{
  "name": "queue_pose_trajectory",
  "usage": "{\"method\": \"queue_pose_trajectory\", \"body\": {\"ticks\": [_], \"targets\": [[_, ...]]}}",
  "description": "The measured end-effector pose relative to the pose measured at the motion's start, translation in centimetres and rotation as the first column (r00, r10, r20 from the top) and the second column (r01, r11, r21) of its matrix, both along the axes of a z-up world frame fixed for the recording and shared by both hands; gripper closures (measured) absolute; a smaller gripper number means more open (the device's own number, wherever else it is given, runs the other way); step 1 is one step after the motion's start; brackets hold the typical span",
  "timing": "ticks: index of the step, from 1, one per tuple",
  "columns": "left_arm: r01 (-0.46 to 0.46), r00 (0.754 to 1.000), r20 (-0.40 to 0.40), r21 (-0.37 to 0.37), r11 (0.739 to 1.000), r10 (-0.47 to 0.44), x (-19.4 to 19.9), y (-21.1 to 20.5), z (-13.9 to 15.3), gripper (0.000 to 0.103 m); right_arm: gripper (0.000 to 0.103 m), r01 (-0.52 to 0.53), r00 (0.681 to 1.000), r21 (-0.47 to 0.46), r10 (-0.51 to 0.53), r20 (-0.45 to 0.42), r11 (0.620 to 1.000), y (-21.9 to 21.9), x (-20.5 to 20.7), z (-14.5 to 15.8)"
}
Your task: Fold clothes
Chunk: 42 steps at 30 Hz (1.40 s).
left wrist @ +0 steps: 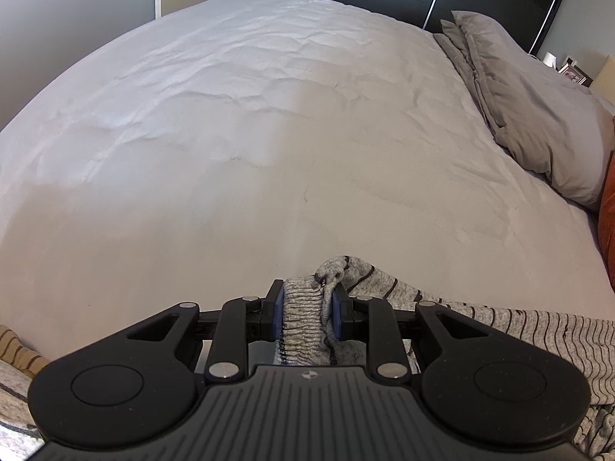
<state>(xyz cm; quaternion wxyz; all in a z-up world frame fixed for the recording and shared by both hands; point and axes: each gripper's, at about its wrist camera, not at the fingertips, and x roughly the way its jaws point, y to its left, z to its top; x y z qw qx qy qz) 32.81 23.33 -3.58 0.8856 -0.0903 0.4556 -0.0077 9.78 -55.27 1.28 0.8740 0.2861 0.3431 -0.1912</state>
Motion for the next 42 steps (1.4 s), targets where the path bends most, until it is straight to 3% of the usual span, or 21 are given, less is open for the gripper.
{"method": "queue_pose_trajectory", "body": {"ticks": [6, 16, 19, 22, 24, 28, 32, 36, 37, 39, 42], "targets": [[0.005, 0.999, 0.043, -0.024, 1.0, -0.004, -1.4, 0.2, 2.1, 0.082, 0.099, 0.049, 0.979, -0.025, -0.043, 0.198, 0.998, 1.1, -2.1, 8.2], [-0.048, 0.99, 0.123, -0.109, 0.993, 0.062, -4.0, 2.1, 5.6, 0.082, 0.099, 0.113, 0.898, -0.247, 0.007, 0.439, 0.962, 6.4, -7.3, 23.0], [-0.054, 0.988, 0.136, -0.112, 0.992, 0.069, -4.3, 2.4, 5.9, 0.082, 0.1, 0.148, 0.885, -0.324, 0.021, 0.465, 0.935, 7.5, -8.5, 25.6], [-0.07, 0.987, 0.135, -0.121, 0.99, 0.087, -4.1, 2.8, 5.7, 0.082, 0.103, 0.177, 0.901, -0.367, 0.0, 0.434, 0.913, 7.2, -7.4, 26.1], [-0.072, 0.989, 0.122, -0.128, 0.989, 0.088, -3.6, 2.8, 5.3, 0.082, 0.103, 0.203, 0.915, -0.384, -0.034, 0.403, 0.901, 6.4, -5.6, 25.4], [-0.057, 0.994, 0.092, -0.101, 0.993, 0.066, -2.9, 2.1, 4.3, 0.082, 0.103, 0.171, 0.952, -0.377, -0.055, 0.3, 0.91, 4.8, -1.6, 21.7], [-0.056, 0.996, 0.069, -0.07, 0.996, 0.061, -1.9, 1.7, 3.3, 0.082, 0.098, 0.065, 0.98, -0.335, 0.003, 0.199, 0.94, 4.6, 0.3, 17.0], [-0.053, 0.998, 0.043, -0.045, 0.998, 0.055, -1.8, 1.6, 2.3, 0.082, 0.097, -0.071, 0.995, -0.289, 0.087, 0.041, 0.955, 4.2, 0.3, 12.1], [-0.051, 0.998, 0.039, -0.04, 0.998, 0.053, -1.8, 1.6, 2.1, 0.082, 0.092, -0.101, 0.995, -0.275, 0.101, -0.015, 0.956, 4.0, 0.0, 10.8], [-0.047, 0.998, 0.03, -0.029, 0.998, 0.048, -1.8, 1.5, 1.7, 0.082, 0.048, -0.153, 0.984, -0.246, 0.124, -0.128, 0.957, 3.7, -0.8, 8.0], [-0.043, 0.999, 0.019, -0.015, 0.999, 0.044, -1.9, 1.5, 1.3, 0.082, 0.048, -0.153, 0.967, -0.229, 0.098, -0.237, 0.961, 2.9, -2.7, 4.3]]}}
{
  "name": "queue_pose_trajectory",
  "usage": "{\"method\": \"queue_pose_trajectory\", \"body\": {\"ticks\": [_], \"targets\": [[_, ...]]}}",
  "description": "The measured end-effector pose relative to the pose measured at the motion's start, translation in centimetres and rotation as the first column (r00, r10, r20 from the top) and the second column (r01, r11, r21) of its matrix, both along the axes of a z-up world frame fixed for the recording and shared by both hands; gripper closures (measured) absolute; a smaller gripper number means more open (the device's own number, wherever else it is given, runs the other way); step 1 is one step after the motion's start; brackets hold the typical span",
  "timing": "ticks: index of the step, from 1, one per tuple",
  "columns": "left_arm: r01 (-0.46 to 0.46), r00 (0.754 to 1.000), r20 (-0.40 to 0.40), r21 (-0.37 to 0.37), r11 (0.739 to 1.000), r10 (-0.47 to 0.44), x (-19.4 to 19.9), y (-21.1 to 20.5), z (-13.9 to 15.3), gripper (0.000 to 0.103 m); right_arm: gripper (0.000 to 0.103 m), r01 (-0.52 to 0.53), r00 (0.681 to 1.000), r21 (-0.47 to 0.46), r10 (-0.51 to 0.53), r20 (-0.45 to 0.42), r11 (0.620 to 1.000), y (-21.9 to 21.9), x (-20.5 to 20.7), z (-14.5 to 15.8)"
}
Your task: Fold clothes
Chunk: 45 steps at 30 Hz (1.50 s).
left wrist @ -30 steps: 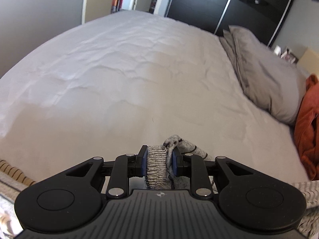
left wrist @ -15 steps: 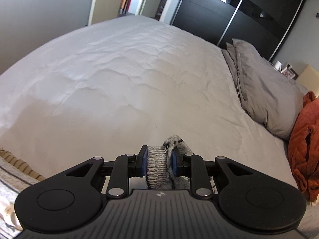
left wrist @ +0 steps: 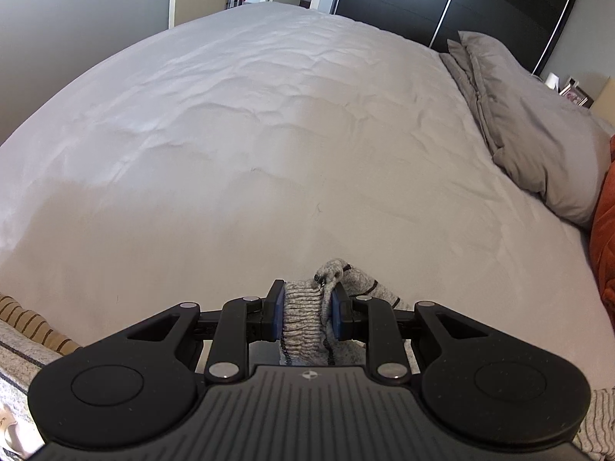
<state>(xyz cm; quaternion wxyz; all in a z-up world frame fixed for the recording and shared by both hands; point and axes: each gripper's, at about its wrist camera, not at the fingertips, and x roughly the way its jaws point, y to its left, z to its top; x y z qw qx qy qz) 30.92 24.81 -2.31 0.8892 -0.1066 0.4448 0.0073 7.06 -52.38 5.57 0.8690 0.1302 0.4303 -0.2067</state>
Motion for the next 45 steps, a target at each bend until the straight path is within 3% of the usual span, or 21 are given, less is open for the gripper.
{"method": "queue_pose_trajectory", "body": {"ticks": [6, 10, 11, 13, 14, 15, 17, 23, 29, 33, 38, 45], "targets": [[0.003, 1.0, -0.017, 0.019, 1.0, -0.003, 0.0, -0.2, -0.5, 0.082, 0.05, 0.077, 0.991, 0.134, -0.061, -0.12, 0.988, -1.6, -1.8, -6.7], [0.005, 1.0, -0.025, 0.029, 1.0, -0.004, 0.3, -0.4, -0.6, 0.082, 0.051, 0.075, 0.987, 0.169, -0.05, -0.15, 0.983, -1.1, -1.8, -8.7], [0.006, 1.0, -0.026, 0.031, 1.0, -0.005, 0.3, -0.4, -0.6, 0.082, 0.055, 0.079, 0.986, 0.169, -0.052, -0.159, 0.982, -1.0, -1.7, -9.1], [0.008, 1.0, -0.027, 0.032, 0.999, -0.007, 0.3, -0.4, -0.6, 0.082, 0.082, 0.097, 0.981, 0.159, -0.067, -0.18, 0.983, -0.9, -1.6, -9.8], [0.009, 1.0, -0.028, 0.032, 0.999, -0.008, 0.3, -0.3, -0.6, 0.082, 0.1, 0.105, 0.982, 0.154, -0.078, -0.17, 0.982, -0.9, -1.9, -9.8], [0.007, 1.0, -0.027, 0.03, 1.0, -0.006, 0.3, -0.3, -0.5, 0.082, 0.101, 0.113, 0.983, 0.15, -0.089, -0.157, 0.982, -0.9, -2.1, -9.7], [0.002, 1.0, -0.025, 0.022, 1.0, -0.002, 0.2, 0.0, -0.4, 0.082, 0.101, 0.114, 0.988, 0.12, -0.1, -0.119, 0.986, -0.6, -2.7, -8.7], [0.0, 1.0, -0.001, 0.012, 1.0, 0.0, -0.3, 0.0, 0.3, 0.082, 0.101, 0.085, 0.995, -0.016, -0.084, 0.054, 0.996, 1.3, -4.4, -1.9], [-0.025, 0.998, 0.065, -0.011, 1.0, 0.026, -0.8, 0.1, 2.0, 0.082, 0.101, 0.08, 0.97, -0.172, -0.037, 0.239, 0.982, 3.3, -3.5, 5.6], [-0.048, 0.99, 0.13, -0.035, 0.998, 0.052, -0.8, -0.1, 3.3, 0.082, 0.102, 0.091, 0.954, -0.273, -0.005, 0.301, 0.958, 3.7, 0.3, 8.9], [-0.064, 0.981, 0.18, -0.058, 0.996, 0.074, 0.4, -0.8, 3.8, 0.083, 0.102, 0.112, 0.94, -0.36, 0.019, 0.34, 0.926, 3.1, 7.5, 10.6], [-0.068, 0.985, 0.159, -0.027, 0.997, 0.071, 3.8, -2.6, 0.9, 0.083, 0.102, 0.123, 0.951, -0.399, 0.007, 0.309, 0.909, 2.4, 17.8, 8.4]]}}
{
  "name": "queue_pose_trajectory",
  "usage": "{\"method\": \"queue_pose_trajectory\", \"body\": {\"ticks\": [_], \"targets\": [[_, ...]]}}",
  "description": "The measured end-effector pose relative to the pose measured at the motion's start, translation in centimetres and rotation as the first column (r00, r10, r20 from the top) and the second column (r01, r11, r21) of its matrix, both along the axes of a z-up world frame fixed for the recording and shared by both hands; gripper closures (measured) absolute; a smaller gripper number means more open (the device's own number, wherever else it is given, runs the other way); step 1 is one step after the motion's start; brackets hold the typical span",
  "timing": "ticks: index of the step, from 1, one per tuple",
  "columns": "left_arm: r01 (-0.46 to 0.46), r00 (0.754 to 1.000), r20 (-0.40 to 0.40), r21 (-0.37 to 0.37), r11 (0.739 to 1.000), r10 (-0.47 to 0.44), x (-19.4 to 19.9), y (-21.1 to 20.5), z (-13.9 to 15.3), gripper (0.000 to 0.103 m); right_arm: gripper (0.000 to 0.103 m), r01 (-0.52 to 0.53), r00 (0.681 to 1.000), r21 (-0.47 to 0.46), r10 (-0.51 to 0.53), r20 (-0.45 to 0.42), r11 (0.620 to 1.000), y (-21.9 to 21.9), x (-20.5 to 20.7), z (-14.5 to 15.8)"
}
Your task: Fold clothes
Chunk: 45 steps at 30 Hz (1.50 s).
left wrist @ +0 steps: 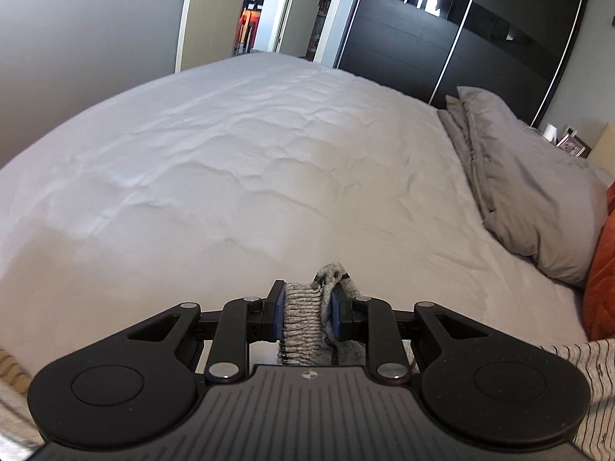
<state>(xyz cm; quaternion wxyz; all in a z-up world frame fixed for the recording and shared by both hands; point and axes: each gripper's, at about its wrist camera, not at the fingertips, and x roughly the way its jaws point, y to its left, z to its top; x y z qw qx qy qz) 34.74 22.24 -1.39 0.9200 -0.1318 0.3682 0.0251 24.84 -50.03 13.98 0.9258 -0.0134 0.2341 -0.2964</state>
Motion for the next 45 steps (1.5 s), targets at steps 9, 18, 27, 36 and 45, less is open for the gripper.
{"method": "queue_pose_trajectory", "body": {"ticks": [9, 18, 27, 36, 45], "targets": [[0.069, 0.996, -0.053, 0.058, 0.996, -0.066, 1.1, -1.0, -3.1, 0.04, 0.092, -0.001, 0.999, 0.047, 0.003, -0.036, 0.999, -1.1, 2.9, -3.3], [0.093, 0.995, 0.02, 0.058, 0.994, -0.095, -2.4, -1.0, 2.3, 0.035, 0.04, 0.026, 1.0, 0.124, -0.025, -0.011, 0.992, -0.5, -3.1, -0.4], [0.183, 0.976, 0.094, 0.145, 0.972, -0.197, -9.5, -3.5, 8.6, 0.031, 0.058, -0.017, 0.996, 0.398, 0.05, -0.073, 0.917, 2.2, -13.6, -1.9], [0.483, 0.871, -0.019, 0.207, 0.851, -0.49, -20.3, -10.4, 8.4, 0.031, 0.058, -0.013, 0.978, 0.661, 0.146, -0.147, 0.75, 5.0, -22.1, -10.9], [0.676, 0.717, -0.1, 0.336, 0.655, -0.689, -28.5, -18.0, 2.5, 0.031, 0.057, -0.068, 0.955, 0.731, 0.256, -0.15, 0.679, 8.4, -24.3, -13.3]]}}
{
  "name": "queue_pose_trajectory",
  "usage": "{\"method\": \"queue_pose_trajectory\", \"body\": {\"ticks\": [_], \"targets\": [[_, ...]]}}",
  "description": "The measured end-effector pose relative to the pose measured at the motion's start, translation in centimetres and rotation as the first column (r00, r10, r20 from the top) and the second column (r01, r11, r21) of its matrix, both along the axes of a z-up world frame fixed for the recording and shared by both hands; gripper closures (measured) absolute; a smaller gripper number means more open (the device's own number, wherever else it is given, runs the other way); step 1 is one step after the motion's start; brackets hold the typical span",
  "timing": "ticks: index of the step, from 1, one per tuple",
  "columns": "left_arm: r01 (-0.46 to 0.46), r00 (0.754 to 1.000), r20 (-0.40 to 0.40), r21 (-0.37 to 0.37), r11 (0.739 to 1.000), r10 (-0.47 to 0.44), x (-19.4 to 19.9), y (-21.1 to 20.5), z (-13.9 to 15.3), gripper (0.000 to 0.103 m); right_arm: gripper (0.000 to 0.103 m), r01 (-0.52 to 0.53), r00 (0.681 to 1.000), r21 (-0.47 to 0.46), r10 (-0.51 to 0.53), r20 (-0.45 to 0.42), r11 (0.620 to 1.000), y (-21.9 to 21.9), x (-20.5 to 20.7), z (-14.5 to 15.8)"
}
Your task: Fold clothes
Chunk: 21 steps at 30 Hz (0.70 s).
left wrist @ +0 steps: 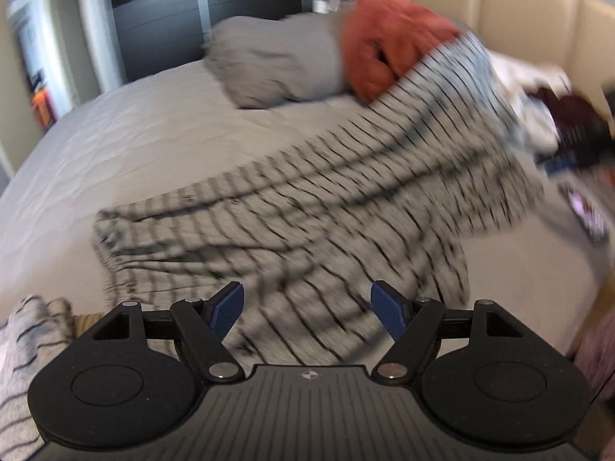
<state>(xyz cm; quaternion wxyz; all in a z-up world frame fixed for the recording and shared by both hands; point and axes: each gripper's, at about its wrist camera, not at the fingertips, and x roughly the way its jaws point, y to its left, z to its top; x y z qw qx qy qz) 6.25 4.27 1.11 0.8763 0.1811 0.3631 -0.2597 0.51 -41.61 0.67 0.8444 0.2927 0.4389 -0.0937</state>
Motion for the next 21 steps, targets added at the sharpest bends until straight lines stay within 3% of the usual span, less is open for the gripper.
{"method": "queue_pose_trajectory", "body": {"ticks": [3, 6, 9, 10, 12, 13, 17, 21], "targets": [[0.098, 0.994, 0.034, 0.101, 0.99, -0.102, -1.4, -2.5, -2.5, 0.031, 0.056, -0.028, 1.0, 0.051, 0.028, -0.002, 0.998, 1.6, -0.3, -0.3], [0.196, 0.977, 0.044, 0.192, 0.962, -0.208, -1.8, -4.6, -5.0, 0.036, 0.054, -0.098, 0.995, 0.031, 0.099, -0.003, 0.995, 3.4, -0.1, -0.4], [0.223, 0.972, 0.015, 0.263, 0.939, -0.235, -0.9, -6.1, -7.5, 0.073, 0.049, -0.142, 0.99, -0.048, 0.143, 0.017, 0.989, 4.3, 0.3, 0.4], [0.213, 0.975, -0.002, 0.273, 0.938, -0.221, -0.5, -6.2, -8.1, 0.076, 0.049, -0.14, 0.989, -0.062, 0.142, 0.026, 0.988, 4.3, 0.3, 0.7], [0.179, 0.983, -0.017, 0.268, 0.947, -0.181, 0.4, -6.0, -8.4, 0.095, 0.048, -0.14, 0.989, -0.059, 0.142, 0.037, 0.988, 4.1, 0.6, 1.0], [0.162, 0.987, -0.017, 0.258, 0.952, -0.163, 0.6, -5.8, -8.1, 0.099, 0.048, -0.143, 0.989, -0.052, 0.145, 0.037, 0.988, 4.1, 0.7, 1.0], [0.118, 0.992, 0.024, 0.171, 0.978, -0.123, 0.3, -4.7, -5.6, 0.103, 0.048, -0.168, 0.986, -0.05, 0.168, -0.002, 0.984, 4.2, 1.2, 0.2], [0.1, 0.993, 0.053, 0.116, 0.988, -0.107, -1.5, -3.5, -3.1, 0.103, 0.048, -0.156, 0.987, -0.046, 0.154, -0.039, 0.987, 4.0, 1.6, -0.8]]}}
